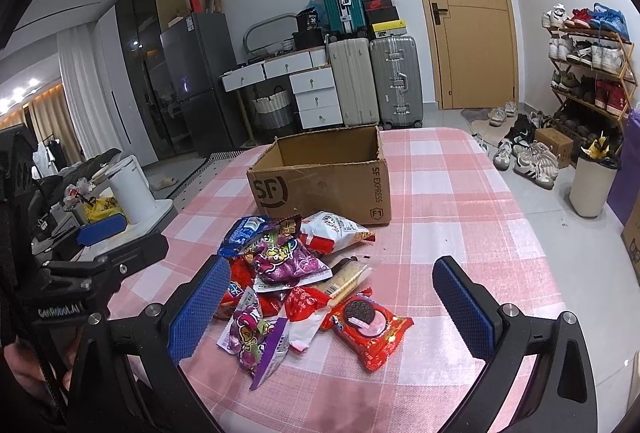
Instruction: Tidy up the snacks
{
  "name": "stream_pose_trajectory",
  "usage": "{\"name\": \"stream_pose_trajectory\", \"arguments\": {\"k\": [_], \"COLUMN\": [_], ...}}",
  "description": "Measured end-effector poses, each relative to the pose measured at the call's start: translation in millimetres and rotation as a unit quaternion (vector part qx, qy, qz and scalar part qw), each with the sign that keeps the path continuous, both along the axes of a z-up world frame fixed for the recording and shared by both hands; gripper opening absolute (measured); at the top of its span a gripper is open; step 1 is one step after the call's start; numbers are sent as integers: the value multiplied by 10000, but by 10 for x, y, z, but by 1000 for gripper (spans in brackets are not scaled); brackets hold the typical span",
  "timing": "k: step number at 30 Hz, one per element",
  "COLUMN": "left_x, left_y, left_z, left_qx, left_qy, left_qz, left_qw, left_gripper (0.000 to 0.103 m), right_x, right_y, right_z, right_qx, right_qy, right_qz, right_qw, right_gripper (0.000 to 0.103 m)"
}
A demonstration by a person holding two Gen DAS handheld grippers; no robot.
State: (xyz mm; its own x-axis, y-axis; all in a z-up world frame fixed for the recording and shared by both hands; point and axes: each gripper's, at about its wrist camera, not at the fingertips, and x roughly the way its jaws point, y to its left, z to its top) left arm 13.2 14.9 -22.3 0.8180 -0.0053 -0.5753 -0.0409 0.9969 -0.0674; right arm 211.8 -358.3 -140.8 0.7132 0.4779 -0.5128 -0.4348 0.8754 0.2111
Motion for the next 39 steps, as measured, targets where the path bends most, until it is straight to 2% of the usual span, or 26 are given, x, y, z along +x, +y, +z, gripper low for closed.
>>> {"name": "stream_pose_trajectory", "arguments": {"k": [5,12,22,25,28,31,34,36,39], "left_x": [89,223,608,714,875,1083,1229,1332,1473], "left_y": [107,204,291,340,441,600,633,585,523], "left_z": [-93,-376,-869,-956,-1076,-1269,-1405,-1477,-1565], "left_qx": [-233,-582,-741,-916,-1316,-1905,-2018,-2004,-2066], "left_qy": [152,490,1047,1117,1301,1628,1805,1880,1985], "left_qz": [-72,-537,-565,-615,-634,-474,-437,-531,-662], "left_qw": [9996,9957,9901,9876,9807,9669,9617,9600,9558], "left_gripper": [102,102,102,102,102,102,92,90,81], "right_x": [36,80,228,299,359,417,456,487,511], "right_y": [-38,-80,-106,-95,-81,-78,-79,-68,-63], "right_z": [-62,-161,-371,-465,-533,-607,-662,-696,-728], "right_qx": [57,94,119,108,113,124,174,162,175], "right_qy": [57,138,356,459,544,626,674,692,756], "right_qz": [-10,-14,-5,7,17,13,38,53,73], "right_qw": [10000,9999,9993,9989,9985,9980,9976,9975,9970], "right_gripper": [103,103,103,103,103,103,103,103,103]}}
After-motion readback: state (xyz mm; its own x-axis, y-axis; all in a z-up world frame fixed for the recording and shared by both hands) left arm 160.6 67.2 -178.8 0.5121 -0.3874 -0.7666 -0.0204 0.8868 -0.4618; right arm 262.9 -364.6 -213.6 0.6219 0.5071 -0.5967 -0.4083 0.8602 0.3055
